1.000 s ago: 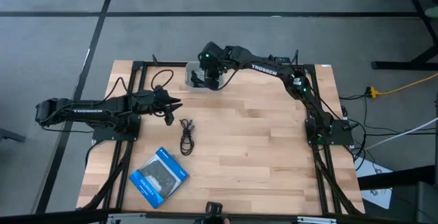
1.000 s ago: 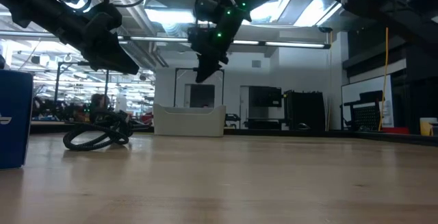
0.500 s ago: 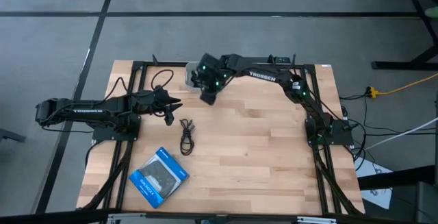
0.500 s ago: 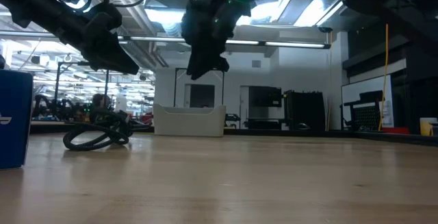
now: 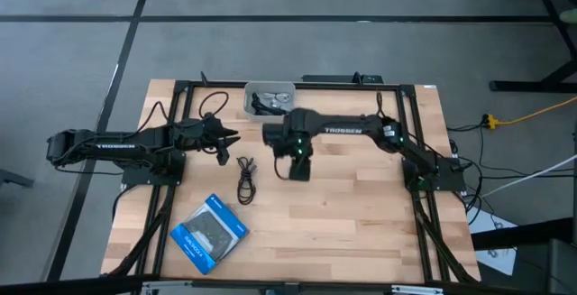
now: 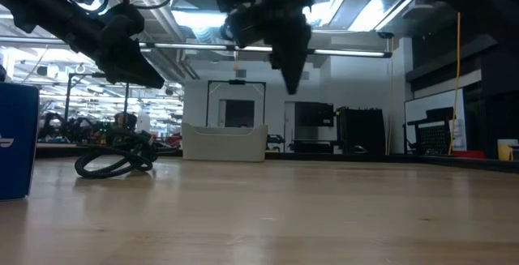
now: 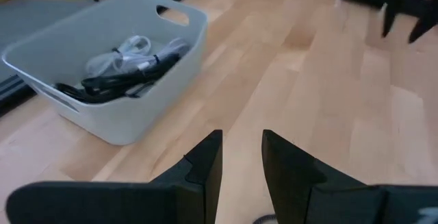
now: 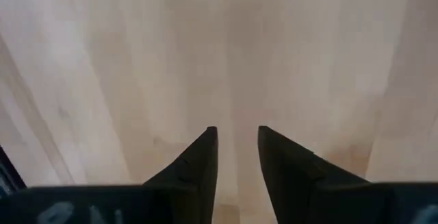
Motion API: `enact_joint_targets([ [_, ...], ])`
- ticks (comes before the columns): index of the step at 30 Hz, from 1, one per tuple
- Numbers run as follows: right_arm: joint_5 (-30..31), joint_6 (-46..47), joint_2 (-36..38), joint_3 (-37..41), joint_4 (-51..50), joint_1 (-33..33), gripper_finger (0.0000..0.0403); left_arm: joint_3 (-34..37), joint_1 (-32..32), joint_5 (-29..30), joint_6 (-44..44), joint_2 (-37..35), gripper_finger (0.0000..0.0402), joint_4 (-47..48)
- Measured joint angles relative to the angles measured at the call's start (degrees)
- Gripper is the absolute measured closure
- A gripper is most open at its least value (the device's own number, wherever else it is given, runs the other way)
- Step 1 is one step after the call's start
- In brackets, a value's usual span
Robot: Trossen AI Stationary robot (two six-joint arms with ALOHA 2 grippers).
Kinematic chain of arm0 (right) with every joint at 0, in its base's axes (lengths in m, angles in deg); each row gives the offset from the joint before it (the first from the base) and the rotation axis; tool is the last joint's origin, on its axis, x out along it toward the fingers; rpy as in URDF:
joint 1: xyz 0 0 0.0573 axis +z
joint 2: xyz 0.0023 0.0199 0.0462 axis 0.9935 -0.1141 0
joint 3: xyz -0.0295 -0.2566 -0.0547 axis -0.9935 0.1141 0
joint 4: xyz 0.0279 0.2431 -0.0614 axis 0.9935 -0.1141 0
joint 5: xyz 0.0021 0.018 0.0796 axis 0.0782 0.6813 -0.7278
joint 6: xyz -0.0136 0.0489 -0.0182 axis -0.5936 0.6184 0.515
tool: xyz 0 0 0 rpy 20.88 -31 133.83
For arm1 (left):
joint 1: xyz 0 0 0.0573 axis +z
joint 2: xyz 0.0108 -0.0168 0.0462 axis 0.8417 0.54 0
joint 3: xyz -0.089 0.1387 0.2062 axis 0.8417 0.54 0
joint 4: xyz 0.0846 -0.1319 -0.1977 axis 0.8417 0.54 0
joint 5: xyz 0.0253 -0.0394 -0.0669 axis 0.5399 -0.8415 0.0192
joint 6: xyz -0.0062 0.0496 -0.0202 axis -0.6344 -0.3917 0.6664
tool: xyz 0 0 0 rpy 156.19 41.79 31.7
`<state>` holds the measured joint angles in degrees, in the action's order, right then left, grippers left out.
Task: Pick and place USB-C Cables
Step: Put the black charger cable into the white bin
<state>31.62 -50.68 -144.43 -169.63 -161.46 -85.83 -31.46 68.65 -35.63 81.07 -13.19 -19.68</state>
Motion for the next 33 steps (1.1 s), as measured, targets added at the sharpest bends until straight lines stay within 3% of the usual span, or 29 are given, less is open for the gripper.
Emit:
enact_joint_targets([
  [11, 3.6, -8.8, 0.2, 0.2, 0.3, 9.1, 0.0293, -0.1, -2.4, -5.6, 11.3, 0.0, 0.0306, 7.8],
  [15, 5.1, -11.4, 0.2, 0.2, 0.3, 10.8, 0.0297, -4.0, -6.7, -2.3, 12.7, 1.5, 0.0315, 9.6],
  [20, 5.3, -11.7, 0.3, 0.8, 0.4, 10.7, 0.0310, -18.0, -11.5, 2.8, 10.2, 8.0, 0.0335, 29.4],
  [24, 5.5, -11.3, 0.3, 3.4, 0.6, 9.5, 0.0317, -26.3, -12.8, 2.9, 14.1, 14.9, 0.0353, 49.2],
  [28, 5.8, -8.4, 0.3, 8.8, 0.8, 8.3, 0.0320, -26.4, -14.3, -1.0, 19.4, 21.5, 0.0377, 52.6],
  [33, 5.7, -9.4, 3.3, 18.4, 0.4, 6.8, 0.0321, -26.5, -18.0, 0.4, 20.5, 27.3, 0.0398, 49.3],
])
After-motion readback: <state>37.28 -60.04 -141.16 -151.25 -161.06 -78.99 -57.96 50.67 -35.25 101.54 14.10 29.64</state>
